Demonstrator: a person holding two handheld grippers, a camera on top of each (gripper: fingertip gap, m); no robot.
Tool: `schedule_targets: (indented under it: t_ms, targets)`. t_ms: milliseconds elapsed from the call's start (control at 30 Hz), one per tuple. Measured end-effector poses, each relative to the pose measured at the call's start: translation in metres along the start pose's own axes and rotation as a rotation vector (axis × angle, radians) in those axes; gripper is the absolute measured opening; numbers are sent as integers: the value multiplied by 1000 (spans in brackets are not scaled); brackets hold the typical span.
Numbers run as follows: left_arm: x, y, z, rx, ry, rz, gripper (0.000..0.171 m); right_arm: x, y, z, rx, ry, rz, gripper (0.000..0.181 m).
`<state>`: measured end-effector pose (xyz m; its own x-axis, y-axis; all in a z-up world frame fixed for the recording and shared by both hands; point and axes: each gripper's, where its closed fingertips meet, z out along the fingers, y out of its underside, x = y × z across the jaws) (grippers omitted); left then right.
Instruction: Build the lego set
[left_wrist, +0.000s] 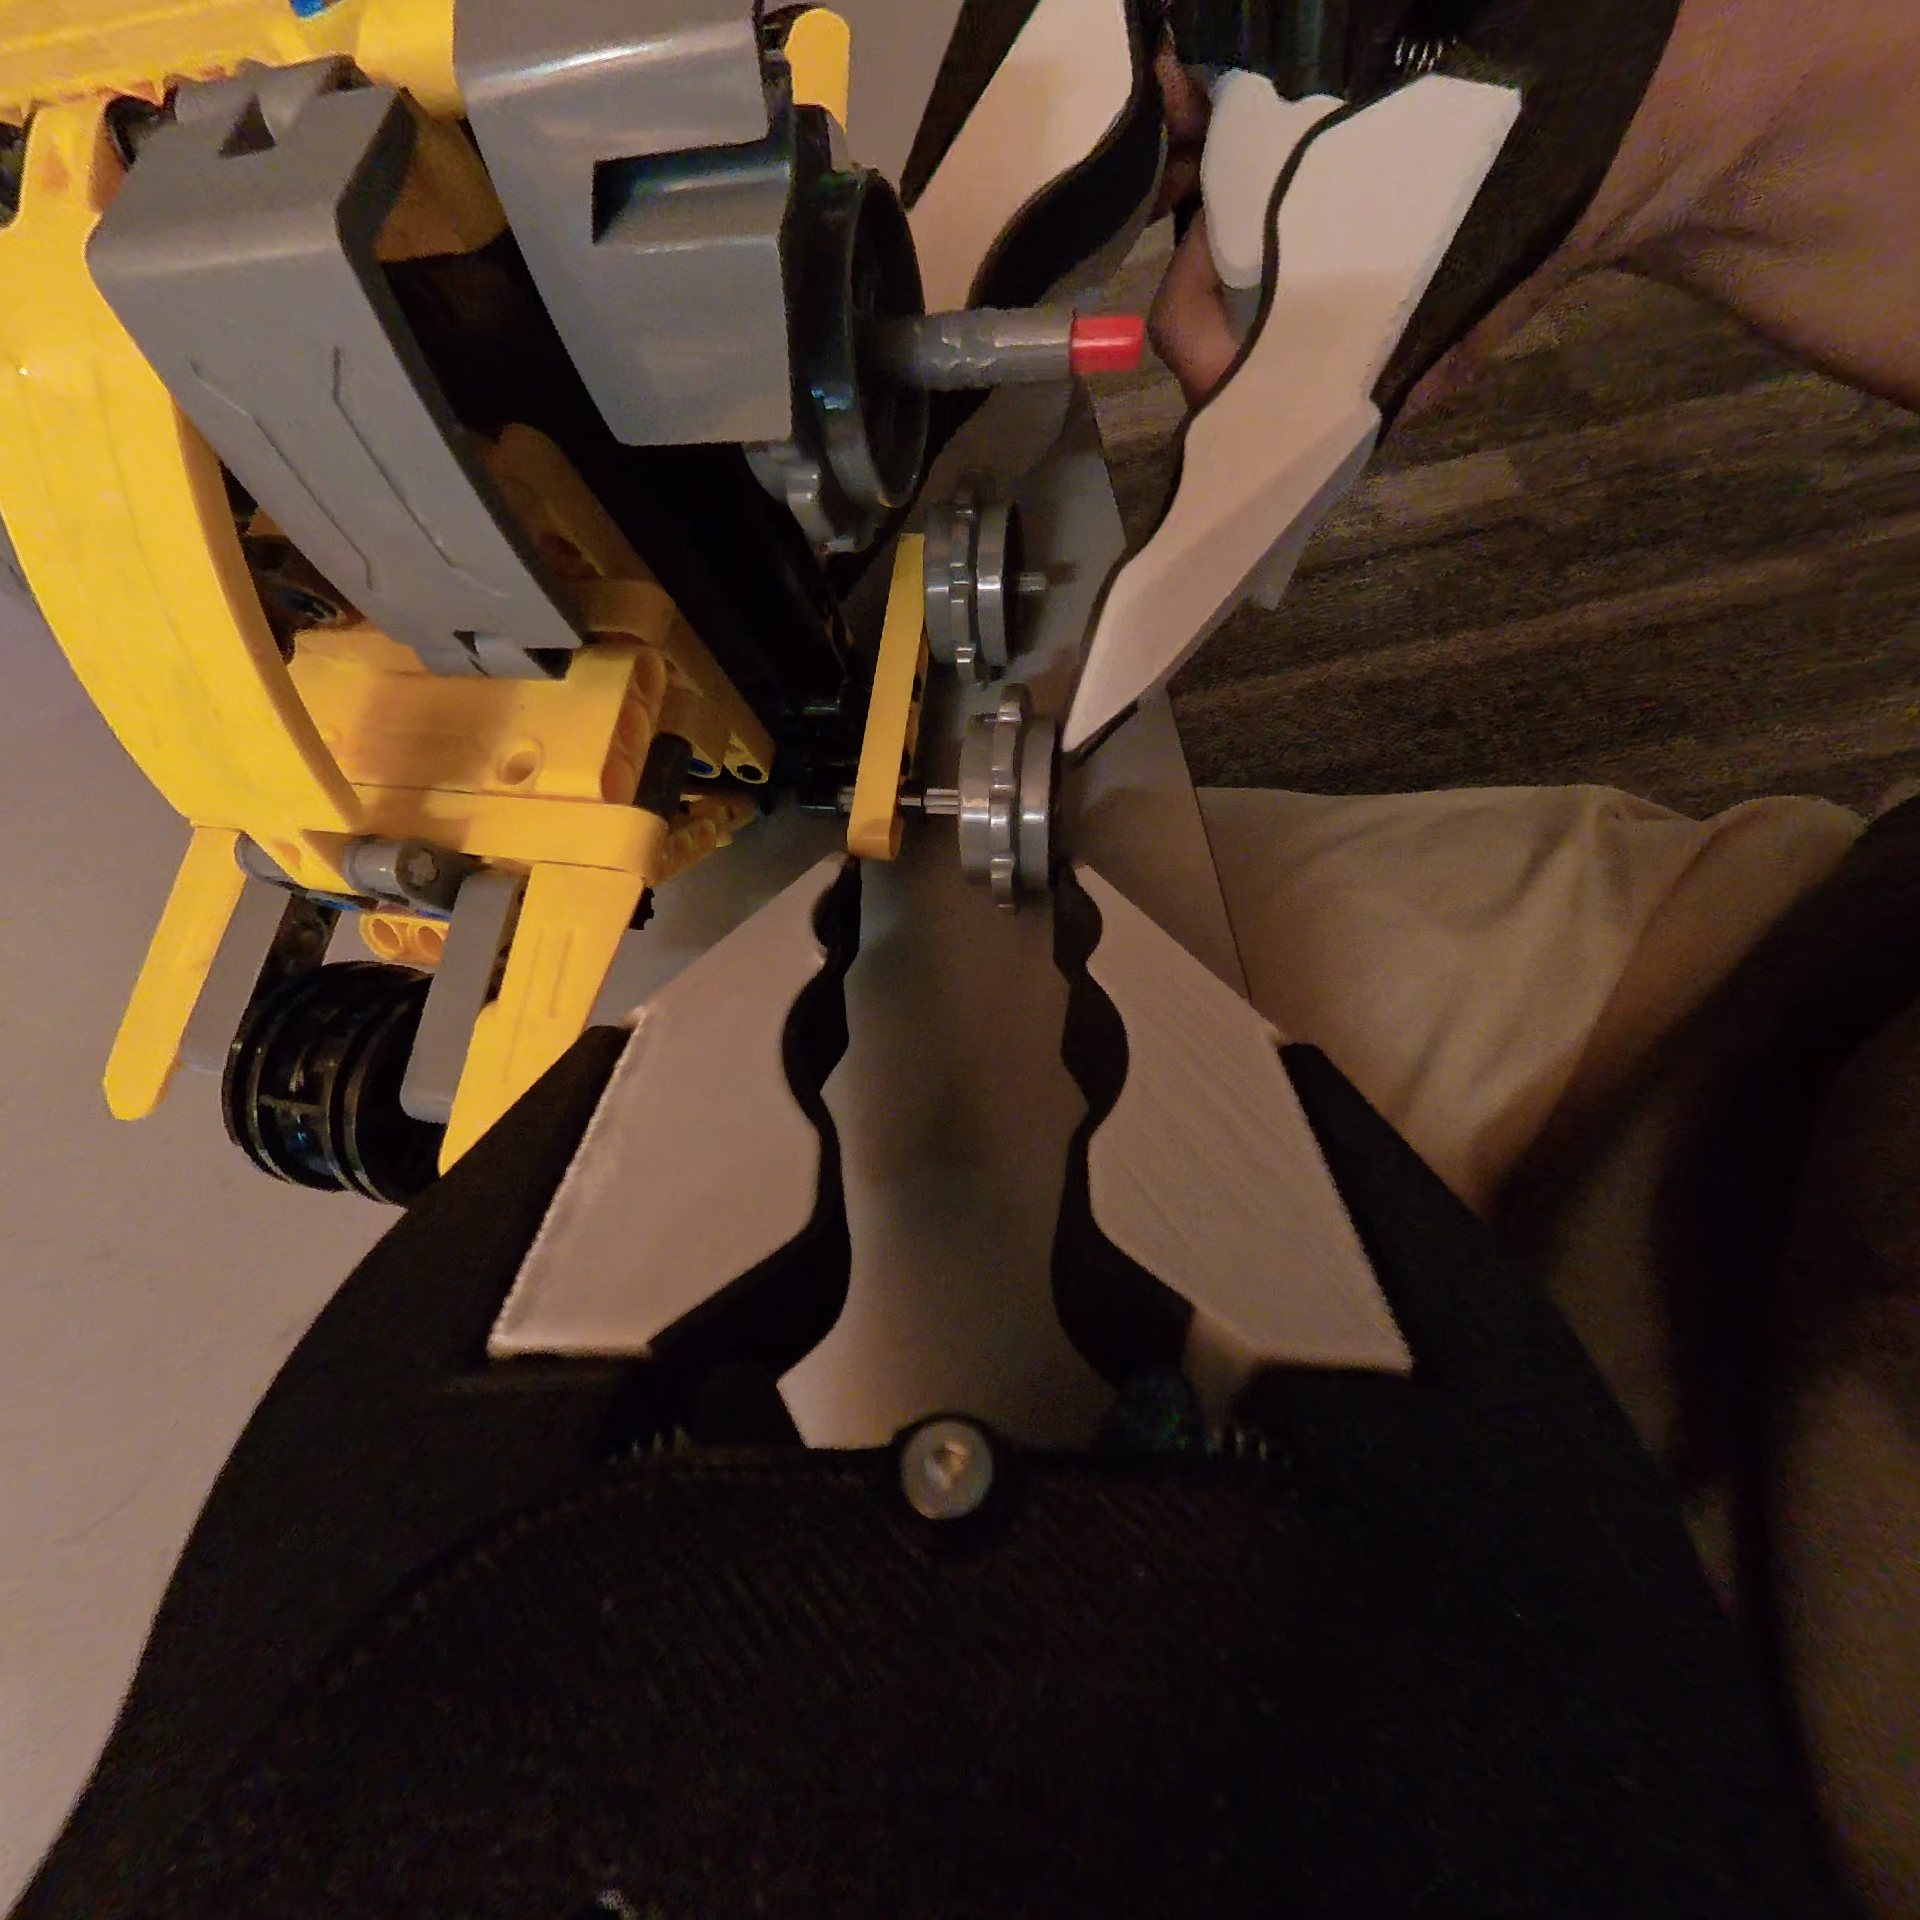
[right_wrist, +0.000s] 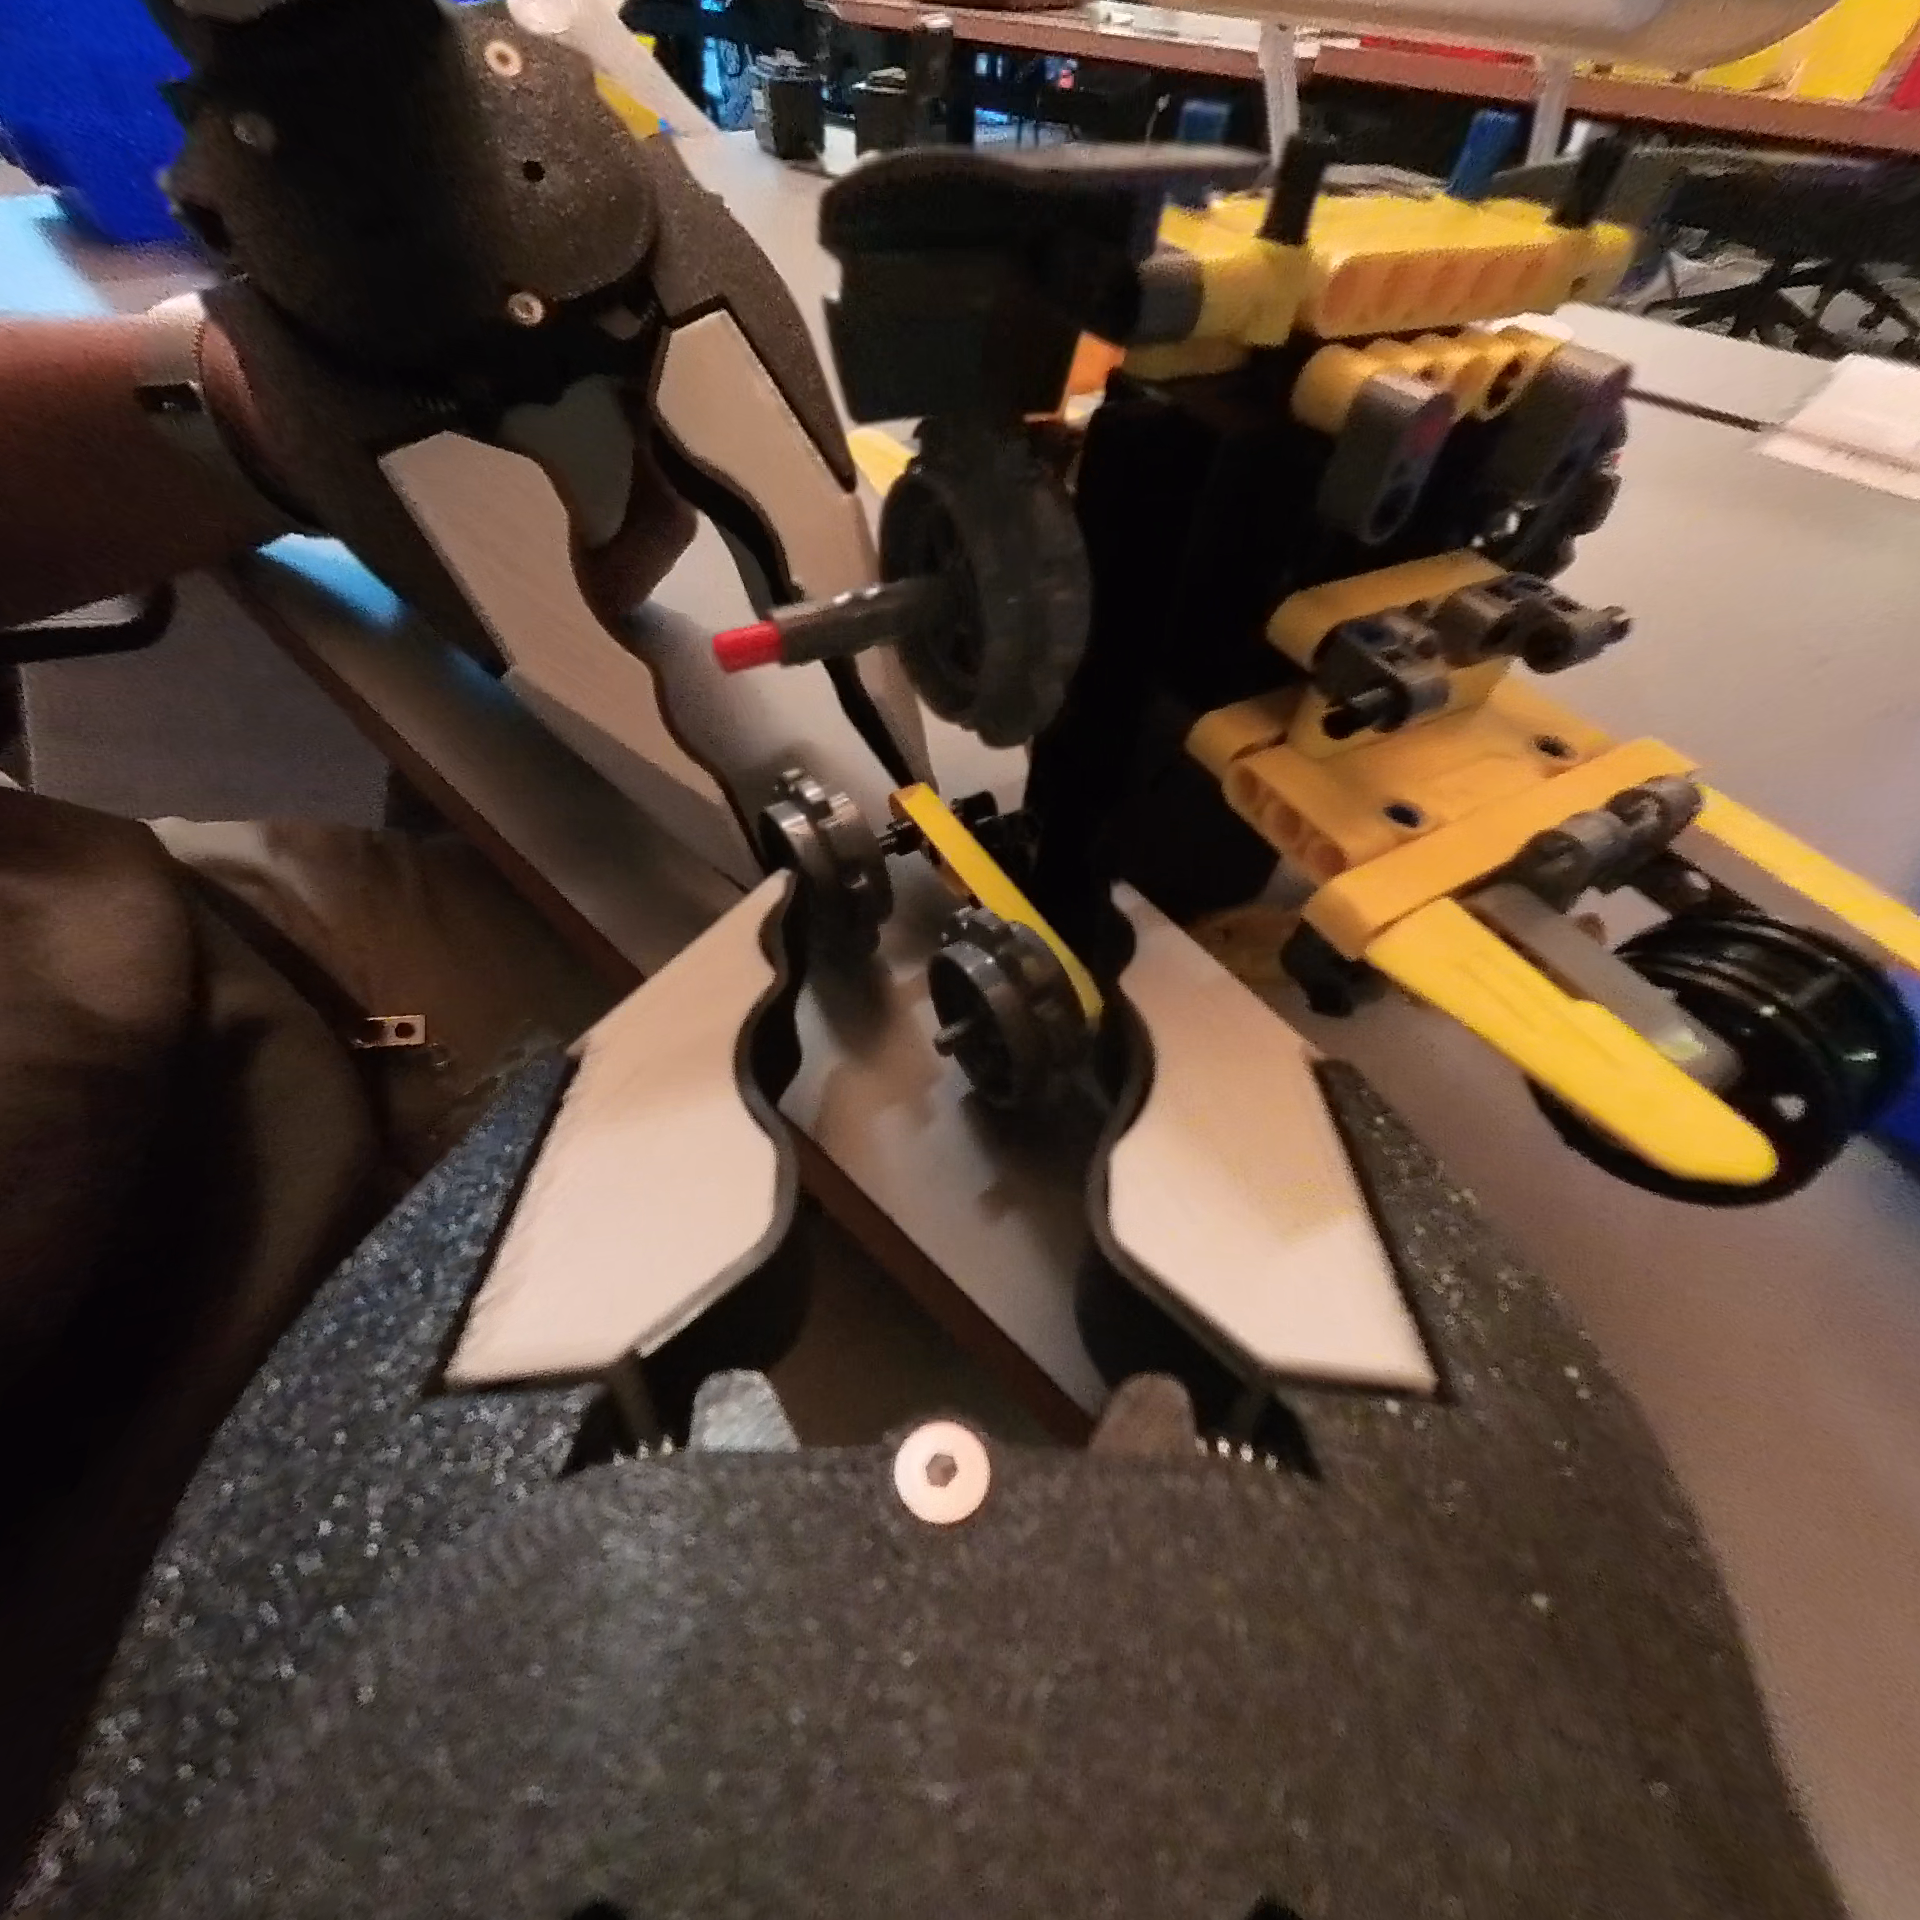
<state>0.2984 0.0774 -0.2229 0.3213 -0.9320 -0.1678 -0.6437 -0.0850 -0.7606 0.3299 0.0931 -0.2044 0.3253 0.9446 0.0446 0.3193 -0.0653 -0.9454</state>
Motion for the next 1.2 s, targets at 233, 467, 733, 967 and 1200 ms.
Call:
schedule_targets:
  t_ms: [233,467,733,967,1200]
  targets:
    - [0,-1,0,5,9,-9,34,2,2,0,-9,-32,-16,52]
    - [0,-1,0,3,9,-6,33,2,3,1,-14,-40,-29,51]
    - [0,-2,1,5,12,-8,32,2,3,1,-25,-43,-34,51]
    - [0,-4,2,10,23,-34,33,2,2,1,-32,-45,11,52]
    - [6,10,-16,-19,1,-72,64,2,2,-32,-40,14,79,74]
